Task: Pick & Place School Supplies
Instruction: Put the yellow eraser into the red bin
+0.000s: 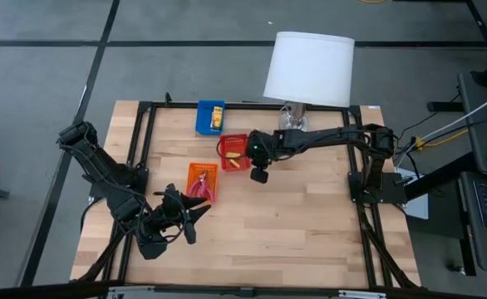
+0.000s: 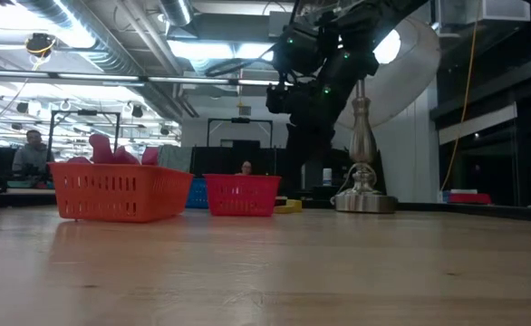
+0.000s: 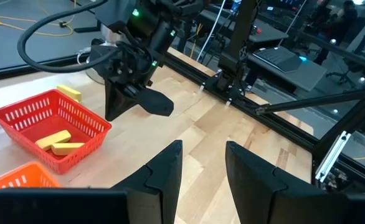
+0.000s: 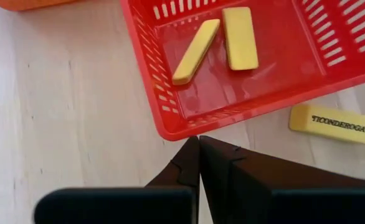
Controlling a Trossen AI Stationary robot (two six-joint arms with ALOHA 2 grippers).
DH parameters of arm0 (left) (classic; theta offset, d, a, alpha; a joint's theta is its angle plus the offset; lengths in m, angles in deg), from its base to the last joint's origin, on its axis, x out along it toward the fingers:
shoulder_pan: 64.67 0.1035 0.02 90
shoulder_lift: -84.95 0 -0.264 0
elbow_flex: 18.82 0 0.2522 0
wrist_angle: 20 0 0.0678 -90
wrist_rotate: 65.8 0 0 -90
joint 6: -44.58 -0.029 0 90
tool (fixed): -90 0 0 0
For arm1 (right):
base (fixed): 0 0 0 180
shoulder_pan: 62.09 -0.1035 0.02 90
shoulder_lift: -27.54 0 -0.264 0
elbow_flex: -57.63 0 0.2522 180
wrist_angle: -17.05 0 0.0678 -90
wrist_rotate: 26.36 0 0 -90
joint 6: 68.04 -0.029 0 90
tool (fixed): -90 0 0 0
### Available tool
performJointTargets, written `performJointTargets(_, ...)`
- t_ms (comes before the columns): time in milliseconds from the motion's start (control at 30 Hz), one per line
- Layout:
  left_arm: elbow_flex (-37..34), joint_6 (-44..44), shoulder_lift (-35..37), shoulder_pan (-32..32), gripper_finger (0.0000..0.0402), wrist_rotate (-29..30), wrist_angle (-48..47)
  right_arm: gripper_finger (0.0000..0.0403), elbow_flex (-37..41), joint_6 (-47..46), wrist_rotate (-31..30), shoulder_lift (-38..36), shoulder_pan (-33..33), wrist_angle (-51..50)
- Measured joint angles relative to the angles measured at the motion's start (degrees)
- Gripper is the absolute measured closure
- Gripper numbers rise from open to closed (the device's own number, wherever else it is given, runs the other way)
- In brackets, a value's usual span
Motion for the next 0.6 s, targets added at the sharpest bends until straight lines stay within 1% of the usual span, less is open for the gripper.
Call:
performJointTargets(500, 0.0, 0.2, 0.0, 0.0, 0.0284, 1.3, 0.1, 0.0398, 0.0, -0.8, 0.2, 0.0, -1.3, 2.2)
performJointTargets(600, 0.0, 0.2, 0.0, 0.0, 0.0284, 1.3, 0.2, 0.0398, 0.0, -1.5, -1.4, 0.0, -1.2, 1.9)
